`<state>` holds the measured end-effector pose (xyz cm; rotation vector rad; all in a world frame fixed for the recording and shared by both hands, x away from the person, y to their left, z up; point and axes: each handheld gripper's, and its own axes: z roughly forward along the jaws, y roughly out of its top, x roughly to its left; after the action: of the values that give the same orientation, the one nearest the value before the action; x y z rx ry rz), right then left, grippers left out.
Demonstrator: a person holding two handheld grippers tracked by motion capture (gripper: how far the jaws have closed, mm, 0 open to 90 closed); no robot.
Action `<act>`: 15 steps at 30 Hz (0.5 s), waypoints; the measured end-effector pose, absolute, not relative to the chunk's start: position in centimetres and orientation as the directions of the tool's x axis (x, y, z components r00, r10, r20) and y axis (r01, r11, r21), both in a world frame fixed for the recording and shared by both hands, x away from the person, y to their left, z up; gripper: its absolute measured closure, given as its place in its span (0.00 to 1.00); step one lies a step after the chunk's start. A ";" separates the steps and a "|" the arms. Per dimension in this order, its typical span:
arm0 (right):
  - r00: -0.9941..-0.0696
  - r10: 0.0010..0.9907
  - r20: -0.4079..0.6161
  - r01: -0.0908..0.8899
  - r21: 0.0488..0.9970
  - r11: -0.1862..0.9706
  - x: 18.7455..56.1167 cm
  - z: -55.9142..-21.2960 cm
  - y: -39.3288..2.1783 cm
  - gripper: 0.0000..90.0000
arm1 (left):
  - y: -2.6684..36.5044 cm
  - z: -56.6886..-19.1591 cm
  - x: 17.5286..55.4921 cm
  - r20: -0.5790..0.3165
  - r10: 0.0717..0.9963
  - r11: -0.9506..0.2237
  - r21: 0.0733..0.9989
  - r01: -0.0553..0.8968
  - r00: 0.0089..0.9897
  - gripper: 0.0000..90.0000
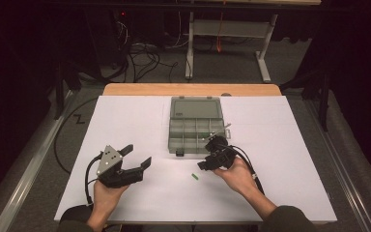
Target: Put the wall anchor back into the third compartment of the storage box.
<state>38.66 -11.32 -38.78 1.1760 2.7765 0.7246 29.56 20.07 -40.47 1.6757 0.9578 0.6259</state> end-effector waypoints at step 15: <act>-0.743 0.655 0.136 0.650 0.382 0.657 38.1 -39.6 -10.0 0.74 | 20.1 -40.5 29.5 -0.056 0.839 -0.121 0.951 0.285 0.542 0.24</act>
<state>38.07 -10.01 -39.64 1.1208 2.8476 0.6480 29.54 20.08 -40.46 1.6750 0.9570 0.6263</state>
